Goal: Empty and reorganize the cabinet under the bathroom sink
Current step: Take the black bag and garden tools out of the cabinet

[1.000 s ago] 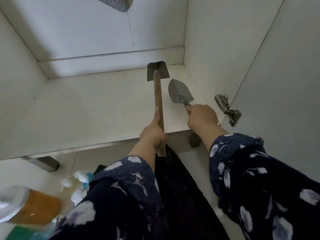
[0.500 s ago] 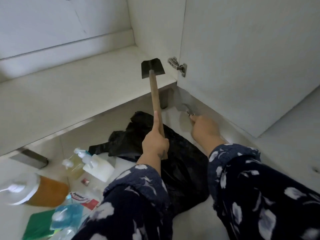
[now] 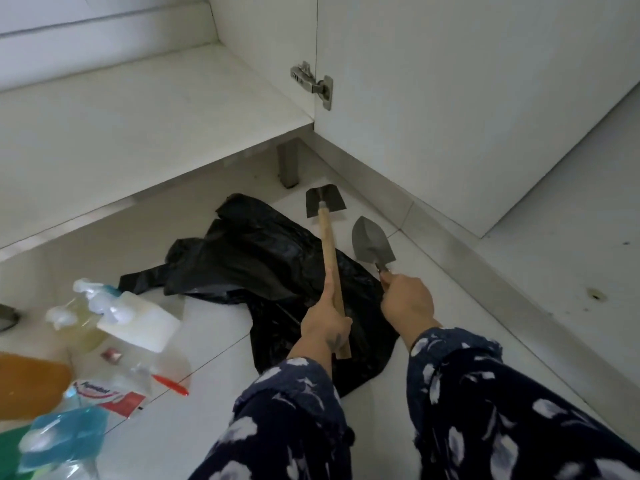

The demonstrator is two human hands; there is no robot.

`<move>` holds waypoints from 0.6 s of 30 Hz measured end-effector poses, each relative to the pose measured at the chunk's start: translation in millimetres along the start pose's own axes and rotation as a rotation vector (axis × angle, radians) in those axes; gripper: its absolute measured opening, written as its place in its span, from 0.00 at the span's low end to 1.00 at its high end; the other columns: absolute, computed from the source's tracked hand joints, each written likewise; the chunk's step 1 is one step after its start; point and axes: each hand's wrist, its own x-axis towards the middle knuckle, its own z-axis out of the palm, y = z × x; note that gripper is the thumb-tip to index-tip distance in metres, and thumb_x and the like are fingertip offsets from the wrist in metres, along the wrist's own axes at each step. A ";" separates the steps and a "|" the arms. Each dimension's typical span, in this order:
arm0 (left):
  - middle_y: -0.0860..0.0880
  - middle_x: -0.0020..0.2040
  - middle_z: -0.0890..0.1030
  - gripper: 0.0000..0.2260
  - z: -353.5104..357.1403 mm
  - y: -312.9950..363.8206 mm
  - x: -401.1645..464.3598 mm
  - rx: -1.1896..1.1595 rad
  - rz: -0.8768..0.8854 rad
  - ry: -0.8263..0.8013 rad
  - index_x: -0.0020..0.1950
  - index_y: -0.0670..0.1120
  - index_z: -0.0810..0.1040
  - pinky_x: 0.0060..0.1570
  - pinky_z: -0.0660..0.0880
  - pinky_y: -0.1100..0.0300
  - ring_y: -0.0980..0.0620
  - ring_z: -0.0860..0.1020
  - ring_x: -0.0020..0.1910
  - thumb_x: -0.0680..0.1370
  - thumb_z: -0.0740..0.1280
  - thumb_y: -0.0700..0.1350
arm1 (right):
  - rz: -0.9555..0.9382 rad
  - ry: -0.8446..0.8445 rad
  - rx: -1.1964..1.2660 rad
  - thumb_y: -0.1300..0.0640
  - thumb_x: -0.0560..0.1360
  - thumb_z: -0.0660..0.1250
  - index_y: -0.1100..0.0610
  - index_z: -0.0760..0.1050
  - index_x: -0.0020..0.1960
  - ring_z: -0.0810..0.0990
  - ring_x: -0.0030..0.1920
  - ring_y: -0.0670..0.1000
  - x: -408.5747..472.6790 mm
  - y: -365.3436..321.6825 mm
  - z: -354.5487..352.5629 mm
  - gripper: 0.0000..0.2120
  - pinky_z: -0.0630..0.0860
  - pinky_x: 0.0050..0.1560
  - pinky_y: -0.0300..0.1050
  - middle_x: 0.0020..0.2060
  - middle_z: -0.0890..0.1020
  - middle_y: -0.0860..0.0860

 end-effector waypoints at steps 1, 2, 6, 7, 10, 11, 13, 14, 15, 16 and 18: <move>0.43 0.63 0.76 0.43 4.9 -0.3 6.6 0.001 -0.001 -0.005 0.73 0.67 0.35 0.61 0.73 0.52 0.42 0.76 0.60 0.77 0.65 0.42 | 0.003 -0.007 0.000 0.63 0.77 0.57 0.53 0.73 0.67 0.79 0.55 0.60 5.2 2.3 5.7 0.19 0.75 0.53 0.47 0.55 0.81 0.59; 0.43 0.64 0.75 0.43 10.0 -0.7 13.1 0.002 -0.005 -0.011 0.73 0.67 0.35 0.62 0.73 0.52 0.42 0.76 0.60 0.77 0.66 0.42 | 0.012 -0.017 0.003 0.63 0.77 0.57 0.54 0.73 0.66 0.78 0.56 0.60 10.0 4.7 11.0 0.19 0.74 0.53 0.47 0.55 0.81 0.59; 0.44 0.66 0.75 0.43 26.2 -3.9 35.6 0.023 -0.023 -0.030 0.74 0.65 0.35 0.61 0.73 0.52 0.42 0.76 0.60 0.77 0.66 0.42 | 0.076 -0.036 0.058 0.64 0.78 0.56 0.59 0.74 0.63 0.78 0.57 0.61 25.3 12.1 29.8 0.16 0.74 0.56 0.47 0.56 0.80 0.61; 0.44 0.66 0.75 0.43 30.0 -5.5 41.2 0.027 -0.017 -0.027 0.74 0.65 0.35 0.60 0.73 0.53 0.42 0.76 0.60 0.77 0.66 0.41 | 0.077 -0.034 0.065 0.64 0.78 0.56 0.58 0.73 0.64 0.78 0.57 0.61 28.1 14.1 34.8 0.17 0.74 0.56 0.47 0.56 0.80 0.61; 0.43 0.65 0.76 0.45 42.0 -10.9 54.1 0.006 0.005 -0.004 0.73 0.66 0.35 0.60 0.73 0.54 0.42 0.77 0.60 0.77 0.67 0.41 | 0.060 -0.020 0.081 0.65 0.78 0.54 0.54 0.70 0.68 0.78 0.56 0.60 34.5 21.9 48.9 0.21 0.74 0.55 0.47 0.55 0.80 0.60; 0.43 0.65 0.76 0.45 45.4 -12.6 57.2 -0.003 0.004 0.003 0.73 0.66 0.35 0.60 0.73 0.54 0.43 0.77 0.59 0.76 0.68 0.40 | 0.056 -0.021 0.088 0.65 0.78 0.54 0.54 0.70 0.69 0.78 0.56 0.60 35.8 24.2 52.4 0.22 0.74 0.54 0.47 0.55 0.80 0.60; 0.43 0.65 0.76 0.46 51.2 -16.6 62.1 -0.035 -0.014 0.001 0.73 0.67 0.36 0.60 0.73 0.53 0.43 0.77 0.59 0.76 0.68 0.39 | 0.043 -0.033 0.089 0.65 0.78 0.55 0.54 0.68 0.70 0.78 0.55 0.60 37.0 27.8 57.5 0.21 0.74 0.53 0.47 0.55 0.80 0.61; 0.43 0.66 0.75 0.46 53.6 -18.1 64.3 -0.053 -0.018 -0.001 0.73 0.67 0.37 0.61 0.73 0.52 0.43 0.76 0.59 0.76 0.68 0.38 | 0.038 -0.044 0.088 0.65 0.78 0.55 0.54 0.68 0.70 0.79 0.55 0.60 37.1 29.1 59.4 0.21 0.74 0.53 0.47 0.55 0.80 0.61; 0.43 0.66 0.74 0.46 55.9 -19.4 66.2 -0.063 -0.015 0.001 0.73 0.68 0.37 0.61 0.73 0.52 0.43 0.76 0.59 0.76 0.67 0.37 | 0.035 -0.054 0.089 0.65 0.78 0.56 0.53 0.68 0.70 0.79 0.54 0.60 36.8 30.6 60.3 0.21 0.74 0.53 0.47 0.54 0.80 0.61; 0.43 0.67 0.74 0.46 57.6 -20.2 67.9 -0.065 -0.014 0.002 0.73 0.68 0.37 0.62 0.72 0.51 0.43 0.75 0.60 0.76 0.67 0.37 | 0.034 -0.069 0.089 0.65 0.78 0.56 0.53 0.69 0.69 0.79 0.54 0.60 37.2 32.2 61.2 0.20 0.75 0.53 0.47 0.54 0.80 0.60; 0.43 0.66 0.74 0.45 58.5 -21.4 70.9 -0.048 -0.014 -0.003 0.74 0.66 0.38 0.62 0.72 0.52 0.42 0.75 0.60 0.76 0.67 0.37 | 0.039 -0.101 0.097 0.63 0.79 0.57 0.54 0.72 0.66 0.78 0.55 0.59 38.0 34.3 59.4 0.17 0.75 0.55 0.47 0.55 0.80 0.59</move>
